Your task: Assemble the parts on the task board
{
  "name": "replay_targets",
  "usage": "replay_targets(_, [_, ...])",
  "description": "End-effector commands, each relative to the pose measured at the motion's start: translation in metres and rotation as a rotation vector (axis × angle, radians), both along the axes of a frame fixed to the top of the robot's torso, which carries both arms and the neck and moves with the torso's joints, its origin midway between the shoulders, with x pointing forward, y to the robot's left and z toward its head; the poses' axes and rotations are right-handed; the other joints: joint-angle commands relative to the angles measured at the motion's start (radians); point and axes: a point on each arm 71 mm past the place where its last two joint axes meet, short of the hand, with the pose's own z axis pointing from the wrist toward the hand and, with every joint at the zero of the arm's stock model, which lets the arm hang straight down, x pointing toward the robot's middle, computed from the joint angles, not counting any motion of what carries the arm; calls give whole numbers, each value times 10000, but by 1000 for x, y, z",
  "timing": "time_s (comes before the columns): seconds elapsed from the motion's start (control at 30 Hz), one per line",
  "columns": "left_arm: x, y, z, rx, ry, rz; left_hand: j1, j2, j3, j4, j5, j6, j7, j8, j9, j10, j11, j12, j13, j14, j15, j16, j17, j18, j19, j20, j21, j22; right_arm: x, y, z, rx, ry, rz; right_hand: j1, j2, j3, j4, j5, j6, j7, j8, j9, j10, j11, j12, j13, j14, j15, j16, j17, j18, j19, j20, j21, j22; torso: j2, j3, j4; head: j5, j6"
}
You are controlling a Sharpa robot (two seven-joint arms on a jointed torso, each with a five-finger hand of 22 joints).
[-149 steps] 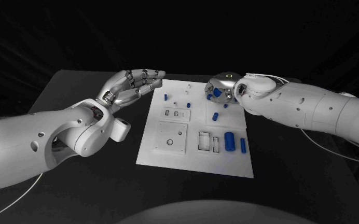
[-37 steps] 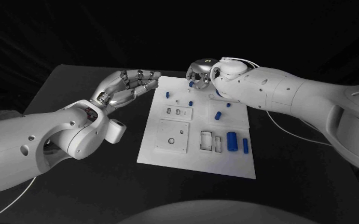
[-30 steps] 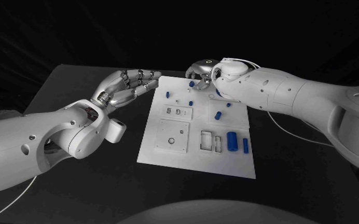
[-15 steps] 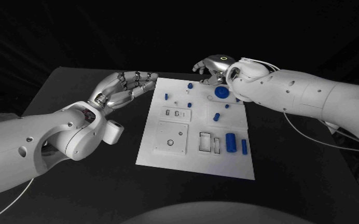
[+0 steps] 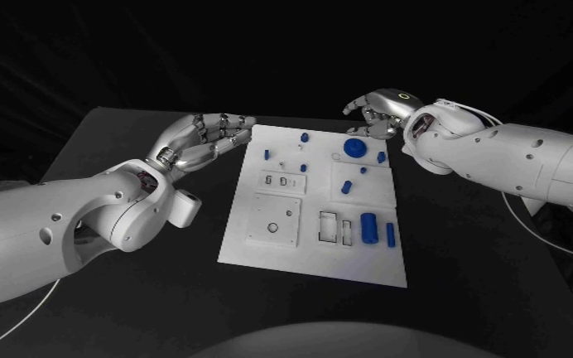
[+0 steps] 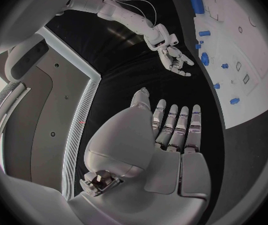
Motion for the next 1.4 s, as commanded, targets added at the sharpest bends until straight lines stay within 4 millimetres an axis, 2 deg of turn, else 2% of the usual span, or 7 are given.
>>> replay_targets(0.03, [0,-2,0,-44,21,-228,89,5,62,4,42,69,164,67,-6,-14,49,69,-13,107,15,98,18,-22,48,-3,49,-10,0,-8,-5,268,287,-443,-129,55,-173,124,-19,374,70,143,124,2551,-89,1790,2265,1748,-79,1715,2780,-248,696,-45,765,1087,-5,-1,-13,-40,-8])
replay_targets(0.1, [0,-3,-1,-39,39,-246,89,5,62,4,42,69,164,67,-6,-14,49,69,-13,107,15,98,18,-22,48,-3,49,-10,0,-12,-9,235,347,-586,-124,46,-275,123,125,669,65,326,303,3498,-168,2279,2718,3202,-124,2760,4705,-407,1307,-126,1368,1553,0,5,10,-74,-2])
replay_targets(0.33, [1,-3,-2,-23,73,-264,105,7,71,3,44,67,164,67,-7,-19,51,74,-13,129,22,123,22,-20,61,-3,54,-9,1,-16,-23,-271,540,-793,-247,107,-552,184,551,1019,28,939,1106,3498,-330,2279,2718,3270,-318,2801,4790,-914,3058,-313,2913,2649,11,1,14,-62,0])
replay_targets(0.6, [1,-3,-2,-10,95,-261,120,10,80,4,46,65,165,66,-9,-25,52,78,-14,150,28,145,25,-18,75,-3,60,-8,0,-15,-34,-1040,949,-849,-435,7,-623,331,1352,833,119,956,1391,3498,-255,2279,2718,3270,-313,2801,4790,-914,3058,-309,2913,2649,9,-9,10,-64,-37])
replay_targets(0.83, [1,-3,-2,-19,102,-294,128,11,86,6,46,65,167,65,-10,-28,53,81,-14,167,32,163,27,-17,92,-3,68,-6,2,-15,-40,-1396,1220,-979,-456,-75,-599,362,1506,153,237,617,1370,3498,-155,2279,2718,3270,-219,2801,4790,-914,3058,-233,2913,2649,7,-4,12,-52,-38])
replay_targets(1.23, [1,-3,-3,-5,137,-302,132,11,88,8,45,64,169,65,-10,-30,55,84,-14,171,34,168,27,-16,95,-3,69,-6,2,-12,-48,-1594,1625,-970,-477,-140,-620,381,1195,42,254,613,1473,3498,-127,2279,2718,3270,-177,2801,4790,-914,3058,-182,2913,2649,11,-1,3,-20,-101])
replay_targets(1.4, [1,-3,-3,-2,151,-324,133,11,89,9,45,64,170,65,-10,-31,56,86,-14,173,35,170,28,-16,97,-3,69,-6,2,-12,-50,-1660,1765,-957,-344,-103,-519,289,1751,283,235,844,1721,3498,-134,2279,2718,3270,-179,2801,4790,-914,3058,-173,2913,2649,7,-4,3,-28,-113])
